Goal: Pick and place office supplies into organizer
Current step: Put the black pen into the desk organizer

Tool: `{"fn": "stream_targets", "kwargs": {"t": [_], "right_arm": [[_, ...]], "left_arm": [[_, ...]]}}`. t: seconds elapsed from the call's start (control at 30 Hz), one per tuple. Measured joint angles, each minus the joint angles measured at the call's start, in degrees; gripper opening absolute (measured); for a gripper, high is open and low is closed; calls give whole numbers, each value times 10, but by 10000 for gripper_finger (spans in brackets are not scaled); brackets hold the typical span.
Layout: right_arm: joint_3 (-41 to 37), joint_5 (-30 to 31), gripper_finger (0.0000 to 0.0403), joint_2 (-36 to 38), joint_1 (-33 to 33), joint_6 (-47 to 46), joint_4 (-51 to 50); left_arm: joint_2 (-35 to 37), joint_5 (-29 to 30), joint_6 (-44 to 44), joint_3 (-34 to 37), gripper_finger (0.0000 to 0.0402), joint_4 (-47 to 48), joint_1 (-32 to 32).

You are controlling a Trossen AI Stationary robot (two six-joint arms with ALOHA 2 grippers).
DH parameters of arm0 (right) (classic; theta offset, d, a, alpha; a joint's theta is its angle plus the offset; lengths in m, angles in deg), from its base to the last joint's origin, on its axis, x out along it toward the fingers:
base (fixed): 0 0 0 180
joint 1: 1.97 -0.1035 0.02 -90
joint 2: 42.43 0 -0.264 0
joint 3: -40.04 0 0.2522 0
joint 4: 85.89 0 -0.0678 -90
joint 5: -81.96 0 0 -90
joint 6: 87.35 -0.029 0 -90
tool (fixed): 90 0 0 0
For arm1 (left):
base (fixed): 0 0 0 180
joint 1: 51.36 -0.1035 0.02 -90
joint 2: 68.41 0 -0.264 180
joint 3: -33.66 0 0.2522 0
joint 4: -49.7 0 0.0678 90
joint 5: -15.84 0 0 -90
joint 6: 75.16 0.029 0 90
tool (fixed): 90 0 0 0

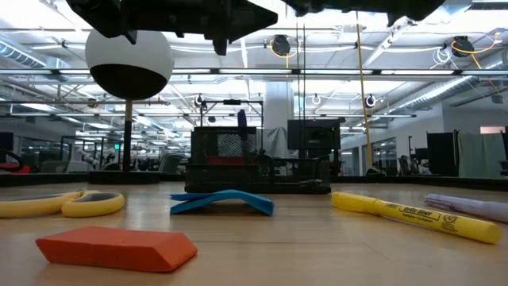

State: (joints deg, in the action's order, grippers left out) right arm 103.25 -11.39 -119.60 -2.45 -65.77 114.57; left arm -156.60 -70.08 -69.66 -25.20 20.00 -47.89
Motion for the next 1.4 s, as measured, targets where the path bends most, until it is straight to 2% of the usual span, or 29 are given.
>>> {"fn": "stream_targets", "kwargs": {"t": [0.17,0.37,0.6,0.9,1.2,1.4], "right_arm": [[0,50,6,56,0,-2,-122],[0,51,8,83,0,-13,-238],[0,52,16,83,5,-16,-269],[0,51,48,82,2,-48,-341],[0,48,85,82,-1,-30,-378],[1,48,108,58,-15,21,-441]], "left_arm": [[0,0,2,0,19,9,0],[4,3,20,0,36,37,0],[29,5,24,0,76,79,2],[94,16,17,0,144,197,8],[103,28,60,0,189,274,32],[103,51,90,0,209,287,44]]}}
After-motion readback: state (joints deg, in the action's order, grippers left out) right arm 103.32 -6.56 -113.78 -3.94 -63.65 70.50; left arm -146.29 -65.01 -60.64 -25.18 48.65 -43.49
